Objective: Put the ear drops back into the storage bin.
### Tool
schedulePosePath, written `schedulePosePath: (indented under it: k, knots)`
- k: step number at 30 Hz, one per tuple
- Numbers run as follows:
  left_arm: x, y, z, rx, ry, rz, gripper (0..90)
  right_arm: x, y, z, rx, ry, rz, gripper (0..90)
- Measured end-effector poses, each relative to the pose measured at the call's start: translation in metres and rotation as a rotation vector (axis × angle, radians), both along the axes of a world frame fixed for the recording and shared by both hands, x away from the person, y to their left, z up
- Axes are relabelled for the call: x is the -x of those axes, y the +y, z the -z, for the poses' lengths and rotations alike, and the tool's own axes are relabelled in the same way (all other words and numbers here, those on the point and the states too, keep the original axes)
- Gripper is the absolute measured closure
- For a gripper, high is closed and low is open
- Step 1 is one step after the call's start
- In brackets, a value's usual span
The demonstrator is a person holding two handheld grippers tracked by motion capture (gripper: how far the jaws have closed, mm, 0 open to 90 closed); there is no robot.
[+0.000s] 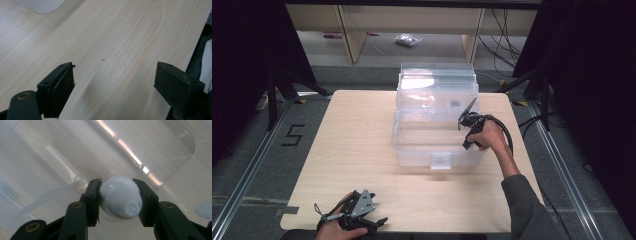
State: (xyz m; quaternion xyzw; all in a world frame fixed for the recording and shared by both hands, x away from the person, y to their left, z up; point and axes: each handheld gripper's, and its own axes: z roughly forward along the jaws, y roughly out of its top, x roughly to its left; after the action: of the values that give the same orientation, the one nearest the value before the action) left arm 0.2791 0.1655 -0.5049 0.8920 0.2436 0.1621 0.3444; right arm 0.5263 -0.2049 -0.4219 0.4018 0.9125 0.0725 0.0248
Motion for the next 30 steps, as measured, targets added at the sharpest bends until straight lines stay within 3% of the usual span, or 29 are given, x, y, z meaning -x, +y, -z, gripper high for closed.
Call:
schedulePosePath:
  k: [1, 3, 4, 10, 15, 18, 22, 25, 30]
  knots:
    - [0.000, 0.000, 0.000, -0.001, 0.000, 0.001, 15.6, 0.000, 0.001, 0.001, 0.002, 0.010, 0.015, 60.1]
    - [0.000, 0.000, 0.000, -0.001, 0.000, 0.002, 15.6, -0.003, -0.002, 0.005, -0.005, -0.012, -0.038, 60.1]
    - [0.000, 0.000, 0.000, -0.002, 0.000, 0.002, 15.6, 0.000, 0.000, 0.004, -0.002, 0.009, 0.014, 60.1]
    - [0.000, 0.000, 0.000, -0.003, -0.001, 0.001, 15.6, -0.002, 0.000, 0.007, -0.002, 0.006, -0.005, 60.0]
    - [0.000, 0.000, 0.000, -0.002, 0.000, 0.001, 15.6, -0.001, 0.003, 0.007, 0.009, 0.020, 0.021, 60.0]
    - [0.000, 0.000, 0.000, -0.001, -0.001, 0.003, 15.6, -0.002, 0.002, 0.008, 0.008, 0.016, -0.005, 60.0]
    - [-0.001, 0.000, -0.001, -0.012, -0.010, 0.016, 15.6, 0.000, 0.002, 0.006, 0.008, 0.016, 0.015, 59.5]
    - [-0.001, 0.000, 0.000, -0.011, -0.009, 0.014, 15.7, 0.000, 0.000, 0.003, -0.007, -0.023, -0.002, 53.5]
    - [-0.001, 0.001, -0.001, -0.022, -0.013, 0.016, 15.6, 0.003, -0.001, -0.004, -0.021, -0.050, 0.029, 42.5]
